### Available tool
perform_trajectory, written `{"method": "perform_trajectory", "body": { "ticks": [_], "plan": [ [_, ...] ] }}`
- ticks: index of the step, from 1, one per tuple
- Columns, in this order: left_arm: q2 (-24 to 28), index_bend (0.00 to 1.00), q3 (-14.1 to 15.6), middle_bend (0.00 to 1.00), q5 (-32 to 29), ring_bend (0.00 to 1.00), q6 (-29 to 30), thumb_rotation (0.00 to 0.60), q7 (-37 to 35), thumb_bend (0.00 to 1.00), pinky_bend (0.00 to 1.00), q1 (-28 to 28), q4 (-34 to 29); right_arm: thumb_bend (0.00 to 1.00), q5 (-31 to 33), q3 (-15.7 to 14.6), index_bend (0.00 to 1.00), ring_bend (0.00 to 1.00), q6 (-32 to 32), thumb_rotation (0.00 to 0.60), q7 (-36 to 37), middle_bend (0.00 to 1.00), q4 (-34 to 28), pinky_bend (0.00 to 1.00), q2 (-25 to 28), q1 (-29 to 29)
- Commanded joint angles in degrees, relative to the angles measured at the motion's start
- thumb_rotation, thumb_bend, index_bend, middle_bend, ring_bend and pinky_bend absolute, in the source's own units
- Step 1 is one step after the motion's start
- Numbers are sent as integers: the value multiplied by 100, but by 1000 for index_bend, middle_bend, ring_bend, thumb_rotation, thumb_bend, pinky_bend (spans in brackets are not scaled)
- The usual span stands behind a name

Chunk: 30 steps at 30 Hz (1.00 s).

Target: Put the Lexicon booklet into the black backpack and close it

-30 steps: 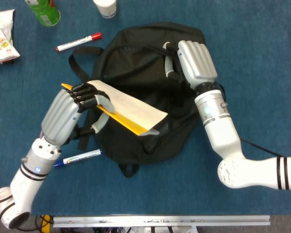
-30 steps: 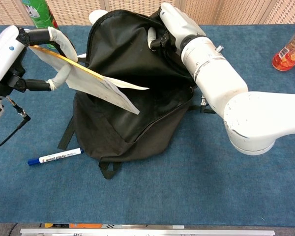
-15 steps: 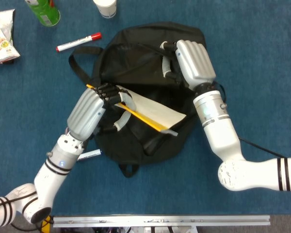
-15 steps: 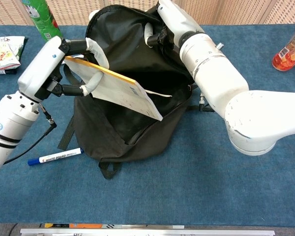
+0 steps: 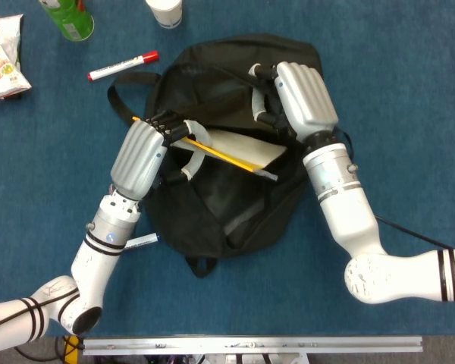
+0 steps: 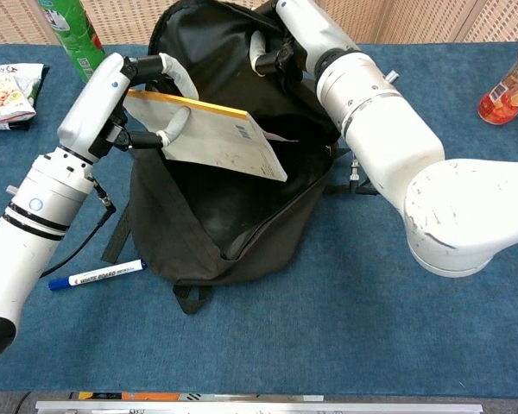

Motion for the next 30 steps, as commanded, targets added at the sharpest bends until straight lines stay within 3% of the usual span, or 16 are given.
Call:
{"method": "perform_trajectory", "body": {
  "ticks": [1, 14, 30],
  "plan": [
    [-294, 711, -68, 594, -5, 529, 227, 600, 174, 416, 449, 26, 465, 677, 3, 11, 659, 569, 13, 600, 18, 597, -21, 824, -3, 4],
    [-1017, 710, 69, 602, 233, 551, 728, 600, 658, 417, 448, 8, 1983, 687, 45, 89, 658, 573, 114, 600, 12, 597, -94, 826, -54, 80],
    [-1431, 713, 233, 613, 293, 554, 543, 600, 907, 415, 449, -181, 2020, 691, 158, 59, 659, 579, 48, 600, 54, 597, -189, 835, -146, 135]
  ]
}}
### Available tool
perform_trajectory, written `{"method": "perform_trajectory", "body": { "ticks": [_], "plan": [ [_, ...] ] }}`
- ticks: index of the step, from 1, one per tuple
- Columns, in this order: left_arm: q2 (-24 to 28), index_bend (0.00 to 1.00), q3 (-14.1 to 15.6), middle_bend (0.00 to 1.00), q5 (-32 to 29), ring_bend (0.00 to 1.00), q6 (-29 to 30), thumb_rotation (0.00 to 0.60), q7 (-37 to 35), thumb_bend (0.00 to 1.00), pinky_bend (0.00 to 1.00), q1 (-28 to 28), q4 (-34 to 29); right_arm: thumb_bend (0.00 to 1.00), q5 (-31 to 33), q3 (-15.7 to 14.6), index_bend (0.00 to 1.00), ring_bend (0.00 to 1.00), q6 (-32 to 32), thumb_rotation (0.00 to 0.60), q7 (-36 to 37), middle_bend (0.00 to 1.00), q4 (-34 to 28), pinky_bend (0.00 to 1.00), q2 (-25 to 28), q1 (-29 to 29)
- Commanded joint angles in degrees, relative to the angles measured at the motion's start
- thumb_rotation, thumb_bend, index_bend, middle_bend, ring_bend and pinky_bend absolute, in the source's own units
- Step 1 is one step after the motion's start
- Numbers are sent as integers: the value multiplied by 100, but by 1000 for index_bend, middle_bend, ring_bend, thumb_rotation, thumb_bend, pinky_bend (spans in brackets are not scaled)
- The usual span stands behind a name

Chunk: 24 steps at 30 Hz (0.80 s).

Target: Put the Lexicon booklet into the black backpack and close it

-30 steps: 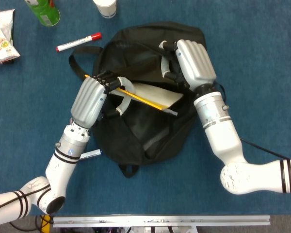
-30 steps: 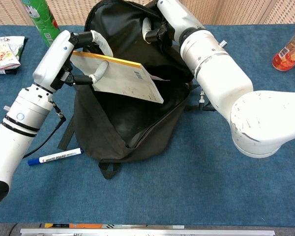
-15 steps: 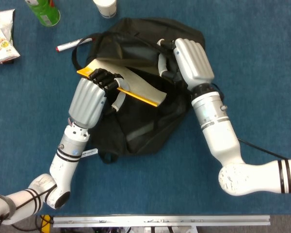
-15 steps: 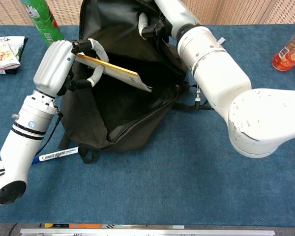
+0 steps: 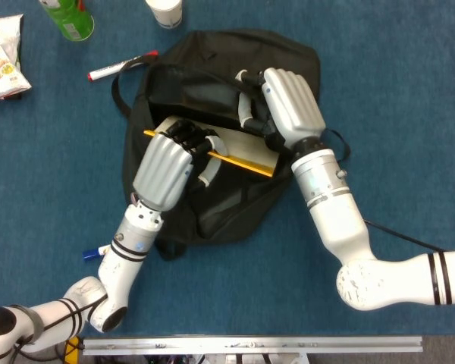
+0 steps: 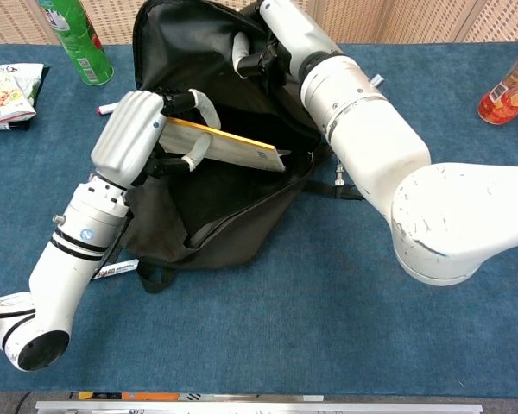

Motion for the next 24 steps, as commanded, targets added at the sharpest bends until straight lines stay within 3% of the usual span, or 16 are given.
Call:
{"method": "perform_trajectory", "body": {
  "ticks": [1, 10, 18, 24],
  "plan": [
    [-96, 713, 38, 613, 24, 554, -65, 600, 102, 415, 449, -51, 60, 691, 49, 15, 659, 579, -56, 600, 28, 597, -79, 835, 51, -15],
    [-387, 712, 13, 613, -18, 554, -362, 600, 441, 416, 449, -267, 433, 691, 219, 37, 659, 579, -172, 600, 51, 597, -435, 835, 357, -86],
    [-547, 701, -217, 606, -343, 552, -696, 600, 792, 416, 448, -395, 533, 691, 270, -16, 659, 579, -218, 600, 108, 598, -626, 835, 527, -114],
    [-329, 514, -198, 525, -567, 517, -830, 600, 1248, 378, 449, -225, 149, 691, 282, -33, 659, 579, -219, 600, 165, 597, -686, 835, 627, -128]
  ]
}}
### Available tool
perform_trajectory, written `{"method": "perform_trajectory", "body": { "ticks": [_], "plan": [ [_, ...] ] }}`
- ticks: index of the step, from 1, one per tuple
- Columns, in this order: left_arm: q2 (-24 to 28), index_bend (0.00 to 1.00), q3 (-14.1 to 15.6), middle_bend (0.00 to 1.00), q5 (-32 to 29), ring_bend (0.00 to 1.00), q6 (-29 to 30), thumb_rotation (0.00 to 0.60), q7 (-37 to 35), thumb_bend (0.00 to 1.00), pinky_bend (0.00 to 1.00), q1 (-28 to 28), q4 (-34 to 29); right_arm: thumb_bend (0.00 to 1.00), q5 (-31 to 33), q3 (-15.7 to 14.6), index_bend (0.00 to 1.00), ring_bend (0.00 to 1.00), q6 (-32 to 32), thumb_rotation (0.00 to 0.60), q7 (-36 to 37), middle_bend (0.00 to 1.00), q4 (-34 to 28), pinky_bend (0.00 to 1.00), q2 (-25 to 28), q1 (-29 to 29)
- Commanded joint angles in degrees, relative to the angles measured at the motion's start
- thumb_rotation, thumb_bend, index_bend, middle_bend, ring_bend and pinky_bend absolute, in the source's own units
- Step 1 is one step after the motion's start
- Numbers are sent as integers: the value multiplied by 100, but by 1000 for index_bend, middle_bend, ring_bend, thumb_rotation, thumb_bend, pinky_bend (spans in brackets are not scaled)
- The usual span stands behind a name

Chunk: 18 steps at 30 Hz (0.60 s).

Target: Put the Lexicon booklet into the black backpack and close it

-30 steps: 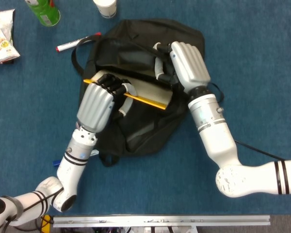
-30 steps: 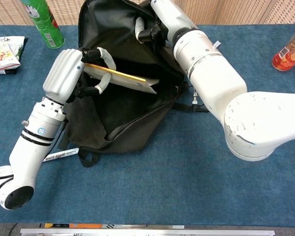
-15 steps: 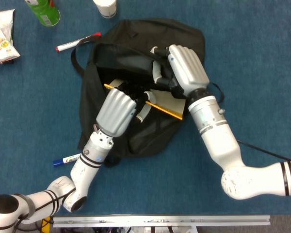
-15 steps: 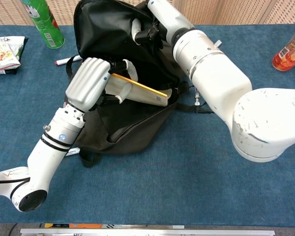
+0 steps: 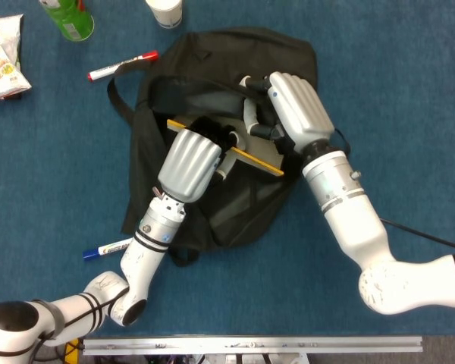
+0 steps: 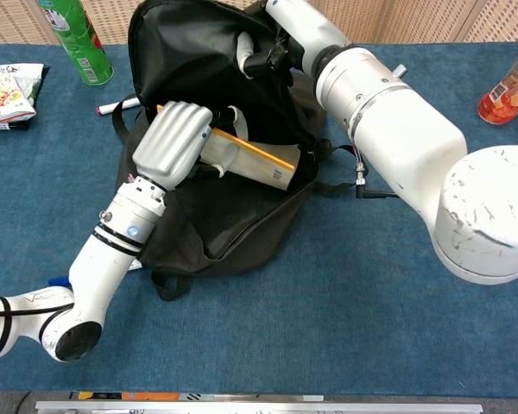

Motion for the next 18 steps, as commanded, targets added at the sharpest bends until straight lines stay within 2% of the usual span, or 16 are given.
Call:
{"method": "perform_trajectory", "body": {
  "ticks": [1, 5, 11, 15, 17, 18],
  "plan": [
    [166, 483, 9, 500, -140, 506, -52, 600, 212, 347, 449, 131, -282, 691, 14, -3, 659, 579, -9, 600, 30, 597, -6, 835, 33, -4],
    [249, 434, -10, 430, -301, 470, -140, 600, 391, 267, 448, 223, -504, 691, 43, -29, 659, 579, -37, 600, 65, 598, 7, 835, 46, 13],
    [402, 376, 8, 362, -452, 436, -221, 600, 689, 242, 439, 347, -754, 691, 56, -61, 659, 579, -45, 600, 113, 598, 19, 835, 87, 16],
    [337, 496, -48, 482, -506, 466, -220, 600, 823, 241, 438, 345, -760, 691, 63, -99, 659, 579, -78, 600, 159, 597, 23, 835, 90, 23],
    [270, 588, -98, 565, -534, 526, -215, 600, 808, 241, 438, 327, -731, 691, 63, -110, 659, 579, -79, 600, 173, 598, 29, 835, 91, 27],
    [240, 666, -126, 644, -562, 585, -229, 600, 795, 241, 438, 319, -734, 691, 61, -114, 659, 579, -74, 600, 176, 598, 37, 835, 91, 29]
  ]
}}
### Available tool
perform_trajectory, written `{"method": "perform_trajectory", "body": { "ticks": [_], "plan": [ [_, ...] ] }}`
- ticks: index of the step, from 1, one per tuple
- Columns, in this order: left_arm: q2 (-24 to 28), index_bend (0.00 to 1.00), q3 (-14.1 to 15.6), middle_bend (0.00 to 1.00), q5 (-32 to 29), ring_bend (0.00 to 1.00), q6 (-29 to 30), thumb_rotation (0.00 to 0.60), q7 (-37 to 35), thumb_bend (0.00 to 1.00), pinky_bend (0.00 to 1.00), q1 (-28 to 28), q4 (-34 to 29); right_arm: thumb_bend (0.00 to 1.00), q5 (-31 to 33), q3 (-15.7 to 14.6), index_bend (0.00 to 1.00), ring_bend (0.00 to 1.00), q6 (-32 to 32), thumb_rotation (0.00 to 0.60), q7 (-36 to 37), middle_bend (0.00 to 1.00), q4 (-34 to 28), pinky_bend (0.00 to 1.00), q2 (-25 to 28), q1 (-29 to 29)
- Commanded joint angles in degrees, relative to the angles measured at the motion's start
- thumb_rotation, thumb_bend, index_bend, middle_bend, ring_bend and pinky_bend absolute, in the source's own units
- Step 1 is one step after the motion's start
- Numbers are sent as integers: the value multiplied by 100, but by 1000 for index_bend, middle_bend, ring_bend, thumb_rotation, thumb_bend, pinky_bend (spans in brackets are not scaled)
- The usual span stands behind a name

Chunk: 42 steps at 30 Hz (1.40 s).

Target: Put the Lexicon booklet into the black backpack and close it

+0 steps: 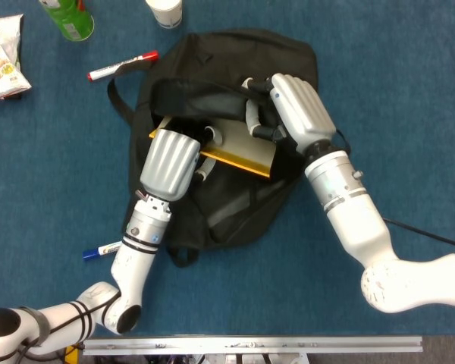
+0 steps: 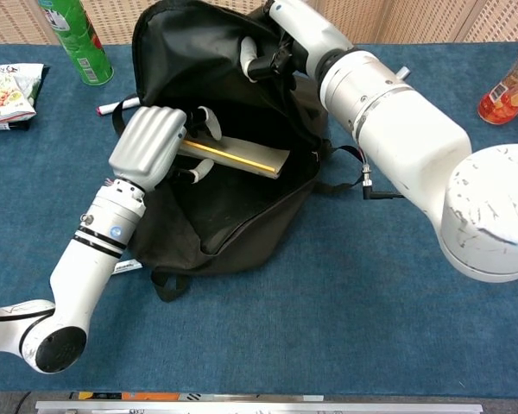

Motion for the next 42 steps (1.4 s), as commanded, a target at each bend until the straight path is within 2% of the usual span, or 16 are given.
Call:
{"method": "perform_trajectory", "body": {
  "ticks": [1, 4, 11, 17, 20, 23, 26, 30, 35, 42],
  "plan": [
    [-92, 745, -83, 730, -71, 649, -22, 600, -37, 241, 438, -29, 5, 691, 1, -9, 659, 579, 4, 600, 9, 597, 11, 835, 3, 6],
    [-164, 825, -139, 804, -97, 705, -6, 600, -71, 241, 438, -50, 39, 691, -1, -14, 659, 579, 13, 600, 27, 597, 12, 835, 17, 6],
    [-304, 852, -533, 835, -531, 726, -141, 600, -236, 242, 438, -58, -193, 689, 27, -1, 659, 579, -15, 600, 96, 598, 40, 835, -7, 39],
    [-399, 827, -486, 820, -391, 714, -100, 600, -57, 242, 438, -186, -52, 686, 34, -18, 659, 579, -53, 600, 153, 598, 40, 835, -40, 64],
    [-499, 791, -391, 782, -303, 687, -111, 600, 22, 242, 438, -243, 94, 685, 35, -35, 659, 579, -34, 600, 147, 597, 47, 835, -45, 71],
    [-539, 674, -250, 684, -186, 631, -123, 600, 123, 241, 438, -276, 163, 687, 32, -37, 659, 579, -13, 600, 154, 597, 61, 835, -43, 71],
    [-500, 538, -147, 541, -115, 541, -132, 600, 182, 216, 438, -266, 71, 687, 22, -41, 659, 579, 1, 600, 159, 597, 49, 835, -26, 65],
    [-390, 344, -38, 308, -53, 361, -137, 600, 271, 110, 410, -226, -130, 686, 27, -38, 659, 579, 13, 600, 168, 597, 31, 835, -1, 57],
    [-225, 141, 25, 68, -31, 139, -138, 600, 436, 33, 339, -165, -477, 687, 25, -49, 659, 579, 19, 600, 173, 597, 21, 835, 19, 51],
    [268, 101, 230, 41, -19, 114, -246, 600, 848, 32, 295, -18, -1167, 687, 21, -56, 659, 579, 26, 600, 184, 598, 1, 835, 96, 22]
  ]
}}
